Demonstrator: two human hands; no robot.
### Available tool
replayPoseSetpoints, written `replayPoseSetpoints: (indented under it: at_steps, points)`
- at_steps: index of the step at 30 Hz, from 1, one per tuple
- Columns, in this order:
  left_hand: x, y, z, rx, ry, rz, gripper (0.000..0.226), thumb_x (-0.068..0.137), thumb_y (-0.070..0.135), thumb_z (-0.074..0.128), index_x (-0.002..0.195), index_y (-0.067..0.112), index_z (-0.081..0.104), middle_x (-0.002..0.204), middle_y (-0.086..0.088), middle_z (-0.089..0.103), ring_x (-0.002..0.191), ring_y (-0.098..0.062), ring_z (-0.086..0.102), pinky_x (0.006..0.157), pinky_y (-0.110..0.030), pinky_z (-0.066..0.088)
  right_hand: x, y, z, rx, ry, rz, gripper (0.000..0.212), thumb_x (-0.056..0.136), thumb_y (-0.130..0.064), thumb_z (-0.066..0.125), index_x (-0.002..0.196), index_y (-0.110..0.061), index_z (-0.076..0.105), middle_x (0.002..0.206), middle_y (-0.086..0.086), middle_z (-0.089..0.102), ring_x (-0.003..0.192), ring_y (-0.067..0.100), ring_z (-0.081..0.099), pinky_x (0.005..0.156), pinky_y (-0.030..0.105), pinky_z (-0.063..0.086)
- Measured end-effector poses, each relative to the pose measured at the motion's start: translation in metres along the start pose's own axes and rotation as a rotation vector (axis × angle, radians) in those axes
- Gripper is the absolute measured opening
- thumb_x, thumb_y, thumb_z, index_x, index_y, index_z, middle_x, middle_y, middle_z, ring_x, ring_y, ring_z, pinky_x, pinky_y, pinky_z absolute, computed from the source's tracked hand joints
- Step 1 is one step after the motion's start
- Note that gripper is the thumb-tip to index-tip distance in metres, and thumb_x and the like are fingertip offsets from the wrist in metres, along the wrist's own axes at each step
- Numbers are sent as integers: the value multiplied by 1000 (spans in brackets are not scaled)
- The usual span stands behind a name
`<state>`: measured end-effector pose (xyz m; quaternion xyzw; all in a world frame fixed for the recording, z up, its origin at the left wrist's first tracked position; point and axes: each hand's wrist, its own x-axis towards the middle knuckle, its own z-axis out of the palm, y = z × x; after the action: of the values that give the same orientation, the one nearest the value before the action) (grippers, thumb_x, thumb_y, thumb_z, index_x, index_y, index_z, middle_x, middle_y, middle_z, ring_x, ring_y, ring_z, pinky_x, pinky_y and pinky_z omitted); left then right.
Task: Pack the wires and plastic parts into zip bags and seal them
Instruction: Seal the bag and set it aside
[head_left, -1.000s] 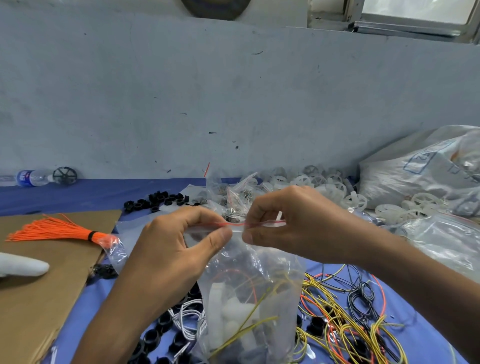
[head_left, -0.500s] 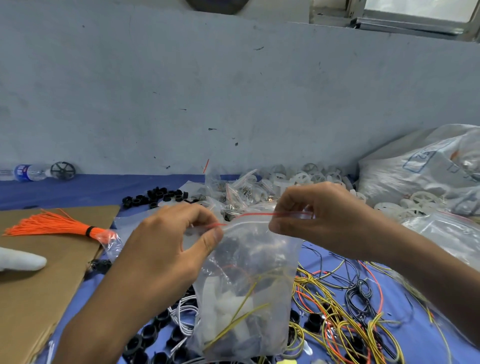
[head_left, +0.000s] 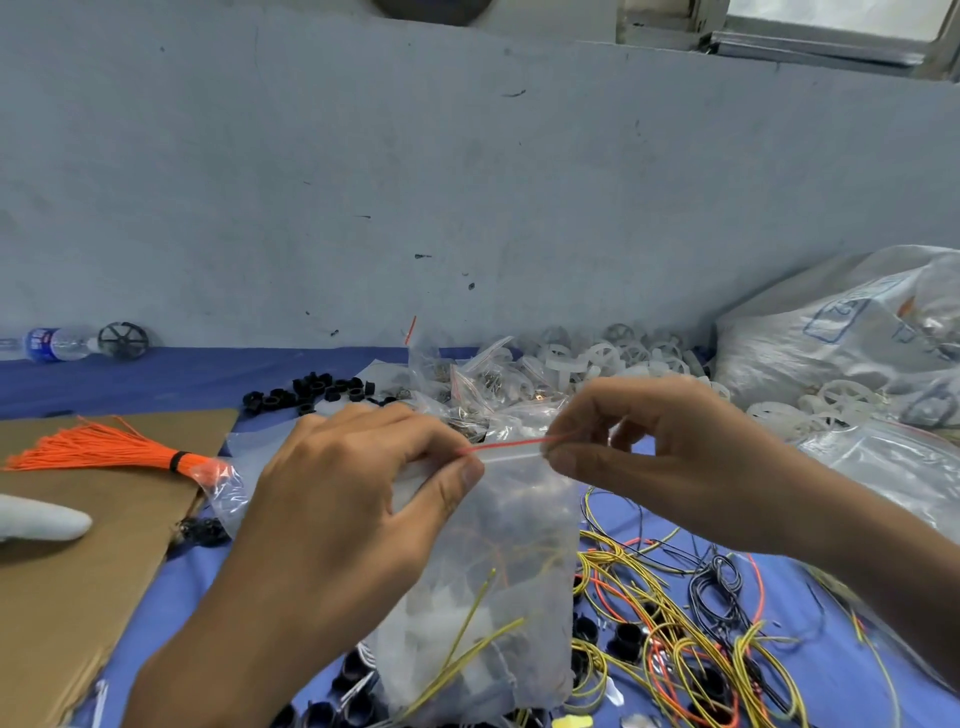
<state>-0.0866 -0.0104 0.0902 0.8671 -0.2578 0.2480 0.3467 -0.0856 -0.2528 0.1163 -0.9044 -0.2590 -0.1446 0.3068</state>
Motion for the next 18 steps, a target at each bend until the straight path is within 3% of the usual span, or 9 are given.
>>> replayPoseSetpoints:
  at_steps: [5, 9, 14, 18]
  points:
    - [0, -1, -4, 10, -30, 3, 16, 79, 54, 60, 79, 40, 68, 103, 34, 60, 97, 7, 53, 80, -19, 38, -14, 10, -6, 44, 107, 34, 27, 75, -61, 71, 77, -34, 68, 69, -4, 67, 59, 15, 59, 58, 40, 51]
    - [0, -7, -9, -20, -19, 1, 14, 77, 54, 62, 78, 41, 67, 99, 38, 61, 95, 8, 55, 72, -24, 38, -23, 15, -10, 212, 121, 65, 18, 75, -45, 76, 70, -31, 66, 66, -2, 64, 58, 6, 53, 55, 27, 47]
    - [1, -20, -15, -4, 12, 1, 12, 80, 54, 61, 80, 43, 63, 97, 34, 60, 91, 4, 54, 66, -28, 40, -41, 26, -20, 357, 166, 107, 16, 83, -35, 76, 76, -23, 67, 67, -2, 61, 59, 6, 53, 56, 17, 44]
    - [2, -21, -8, -2, 20, 21, 17, 86, 56, 57, 82, 41, 61, 98, 33, 57, 87, 10, 50, 59, -24, 35, -50, 36, -8, 477, 275, 161, 29, 83, -48, 72, 87, -20, 67, 75, 1, 65, 63, 16, 57, 59, 23, 49]
